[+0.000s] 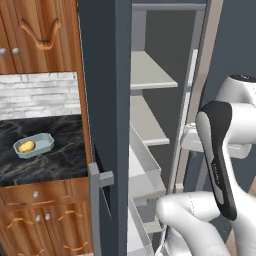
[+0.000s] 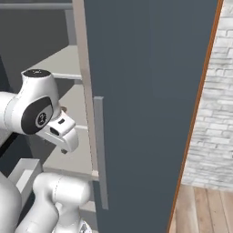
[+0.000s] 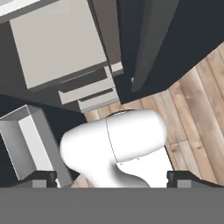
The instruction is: Take the mushroom and potato out of the freezer and place them in the tupperware container on the counter. Then put the tupperware containing the vegetables back in the freezer.
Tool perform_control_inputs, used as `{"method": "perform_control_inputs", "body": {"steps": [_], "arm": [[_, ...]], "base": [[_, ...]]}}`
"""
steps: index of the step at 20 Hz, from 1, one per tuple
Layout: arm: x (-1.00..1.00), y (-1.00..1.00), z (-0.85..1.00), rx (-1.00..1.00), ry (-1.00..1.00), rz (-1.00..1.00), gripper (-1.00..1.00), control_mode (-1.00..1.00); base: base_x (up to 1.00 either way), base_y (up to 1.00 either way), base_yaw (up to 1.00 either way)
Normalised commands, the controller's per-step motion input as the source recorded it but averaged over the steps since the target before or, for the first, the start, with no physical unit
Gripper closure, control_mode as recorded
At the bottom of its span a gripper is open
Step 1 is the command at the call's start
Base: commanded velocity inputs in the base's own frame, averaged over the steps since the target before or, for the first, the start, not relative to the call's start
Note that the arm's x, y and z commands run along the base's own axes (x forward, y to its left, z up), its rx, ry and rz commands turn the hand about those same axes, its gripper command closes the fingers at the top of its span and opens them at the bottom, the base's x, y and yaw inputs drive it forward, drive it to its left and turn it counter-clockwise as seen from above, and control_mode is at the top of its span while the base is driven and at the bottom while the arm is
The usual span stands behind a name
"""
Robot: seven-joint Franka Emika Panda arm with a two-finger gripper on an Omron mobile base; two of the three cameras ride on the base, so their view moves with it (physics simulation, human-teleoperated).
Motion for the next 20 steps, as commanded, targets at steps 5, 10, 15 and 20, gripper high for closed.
{"method": "perform_control_inputs", "body": {"steps": [5, 10, 15, 20], "arm": [[0.0, 0.0, 0.0, 0.0, 0.0, 0.0, -1.0, 1.0], [0.0, 0.0, 0.0, 0.0, 0.0, 0.0, -1.0, 1.0], [0.0, 0.0, 0.0, 0.16, 0.0, 0.08, -1.0, -1.0], [0.03, 0.0, 0.0, 0.32, -0.1, 0.11, -1.0, -1.0]], "base": [[0.34, 0.0, 0.11], [0.12, 0.0, 0.12], [0.01, 0.0, 0.05], [0.0, 0.0, 0.0]]}}
